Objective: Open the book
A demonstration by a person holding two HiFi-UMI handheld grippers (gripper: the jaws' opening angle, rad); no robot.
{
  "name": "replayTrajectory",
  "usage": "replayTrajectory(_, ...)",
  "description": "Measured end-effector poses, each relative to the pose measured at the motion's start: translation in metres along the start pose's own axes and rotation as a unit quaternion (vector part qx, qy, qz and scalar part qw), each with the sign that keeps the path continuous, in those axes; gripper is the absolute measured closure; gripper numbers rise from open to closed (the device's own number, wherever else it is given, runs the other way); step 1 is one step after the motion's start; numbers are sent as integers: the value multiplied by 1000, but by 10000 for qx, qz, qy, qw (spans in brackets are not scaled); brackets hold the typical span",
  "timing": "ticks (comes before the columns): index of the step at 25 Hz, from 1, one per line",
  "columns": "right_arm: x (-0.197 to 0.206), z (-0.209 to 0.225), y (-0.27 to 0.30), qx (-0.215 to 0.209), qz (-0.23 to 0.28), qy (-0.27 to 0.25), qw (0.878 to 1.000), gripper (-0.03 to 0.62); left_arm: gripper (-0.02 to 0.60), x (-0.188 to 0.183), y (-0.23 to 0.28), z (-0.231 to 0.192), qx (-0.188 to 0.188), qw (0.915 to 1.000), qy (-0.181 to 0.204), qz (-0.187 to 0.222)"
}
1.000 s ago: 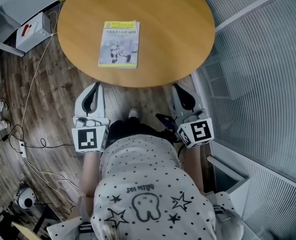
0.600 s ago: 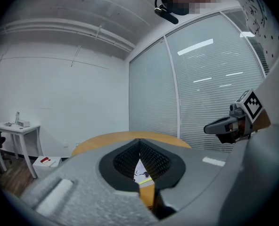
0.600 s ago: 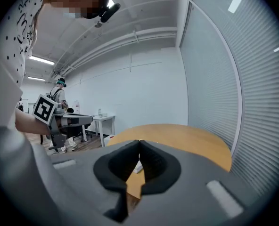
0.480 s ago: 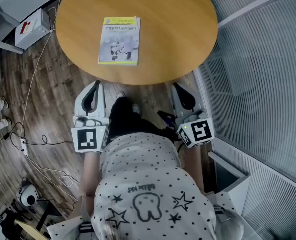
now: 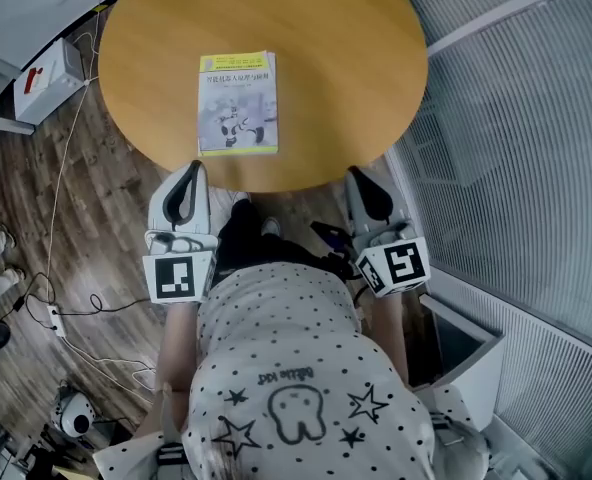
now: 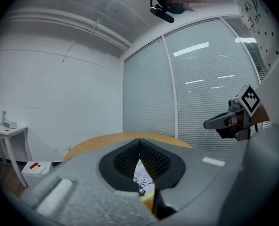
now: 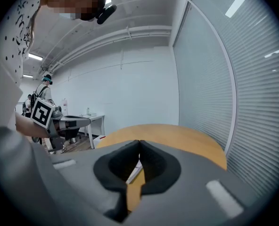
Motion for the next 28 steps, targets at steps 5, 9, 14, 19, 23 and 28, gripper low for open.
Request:
replayTrajectory(5, -21, -1, 30, 204, 88, 190, 9996, 591, 572, -8, 36, -29, 544, 9982, 224, -108)
replayTrajectory(9, -20, -8, 39, 421, 64, 418, 9982, 591, 571, -8, 48, -43, 727, 9971, 231, 76)
replayTrajectory(14, -20, -10, 45, 601, -46, 374, 9975, 591, 571, -1, 61, -59, 731, 9973, 94, 17)
replayTrajectory(19, -21, -10, 52, 875, -157, 443, 9951, 591, 571, 4, 68, -75, 683, 9977, -5, -30)
replayTrajectory(23, -24, -15, 60, 890, -115, 510, 9947, 591, 571, 5, 71, -86, 720, 9974, -79, -41)
replayTrajectory(28, -19, -18, 66, 833, -176, 473, 9952, 591, 571, 10, 75, -90, 660, 9976, -196, -23)
Point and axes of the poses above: the fingertips, and each gripper's own axes: y forward along the fingers, z to its right, x out of its underside, the point moved 10 cm from there along -y, backward along the fingers, and after that the axes turned 7 degrees about x, right-handed, at the moved point
